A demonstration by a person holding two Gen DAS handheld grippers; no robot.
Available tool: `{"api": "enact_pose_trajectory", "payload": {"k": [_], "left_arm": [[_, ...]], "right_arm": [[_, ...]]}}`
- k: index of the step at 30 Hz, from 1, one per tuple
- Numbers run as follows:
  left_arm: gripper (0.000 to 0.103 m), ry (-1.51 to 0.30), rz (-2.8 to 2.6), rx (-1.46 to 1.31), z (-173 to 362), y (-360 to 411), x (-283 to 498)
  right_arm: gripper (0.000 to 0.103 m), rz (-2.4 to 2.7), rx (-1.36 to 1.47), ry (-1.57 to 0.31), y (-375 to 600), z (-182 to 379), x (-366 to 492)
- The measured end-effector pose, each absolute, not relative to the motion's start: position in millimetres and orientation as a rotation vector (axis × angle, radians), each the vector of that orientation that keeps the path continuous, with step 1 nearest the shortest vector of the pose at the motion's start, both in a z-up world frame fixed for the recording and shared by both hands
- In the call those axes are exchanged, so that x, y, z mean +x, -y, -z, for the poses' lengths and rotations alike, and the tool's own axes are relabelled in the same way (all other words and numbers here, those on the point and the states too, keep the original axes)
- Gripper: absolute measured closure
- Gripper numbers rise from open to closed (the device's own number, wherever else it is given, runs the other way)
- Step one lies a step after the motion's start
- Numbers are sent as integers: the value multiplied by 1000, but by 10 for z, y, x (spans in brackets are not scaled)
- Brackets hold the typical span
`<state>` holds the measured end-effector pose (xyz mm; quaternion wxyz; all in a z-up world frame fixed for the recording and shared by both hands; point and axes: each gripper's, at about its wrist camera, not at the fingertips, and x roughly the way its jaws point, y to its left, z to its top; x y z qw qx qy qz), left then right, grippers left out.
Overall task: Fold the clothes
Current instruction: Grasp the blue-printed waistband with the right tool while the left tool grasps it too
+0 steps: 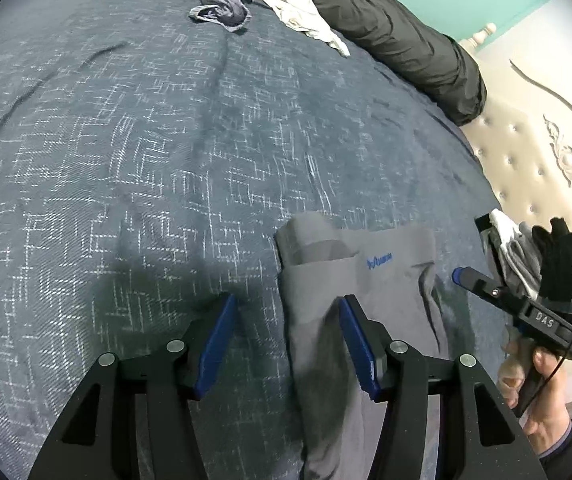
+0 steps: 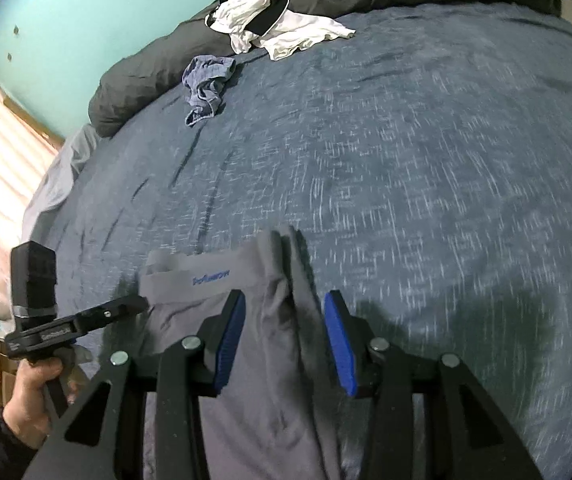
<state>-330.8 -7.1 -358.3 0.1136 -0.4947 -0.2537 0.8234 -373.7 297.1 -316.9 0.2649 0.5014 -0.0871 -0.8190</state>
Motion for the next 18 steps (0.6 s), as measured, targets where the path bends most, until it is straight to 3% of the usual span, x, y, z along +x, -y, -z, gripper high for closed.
{"api": "enact_pose_trajectory", "payload": {"k": [9, 12, 13, 14, 15, 18], "left_arm": [[64, 716, -2430, -1450, 3587, 71, -3351], [86, 712, -2417, -1452, 3610, 55, -3384], [90, 710, -2413, -1452, 3618, 50, -3396], [93, 704, -2413, -1449, 3619, 36, -3411], [94, 704, -2413, -1445, 3615, 32, -3420], [94, 708, -2416, -1435, 3602, 35, -3432]], "right_arm": [[62, 2162, 1402, 182, -2763, 3314, -4023], [63, 2138, 1418, 207, -2764, 3392, -4111], [68, 2147, 1415, 188, -2763, 3400, -4122], [84, 2155, 1405, 169, -2764, 3398, -4121], [93, 2158, 1393, 154, -2764, 3393, -4116], [97, 2165, 1361, 104, -2747, 3372, -4095]]}}
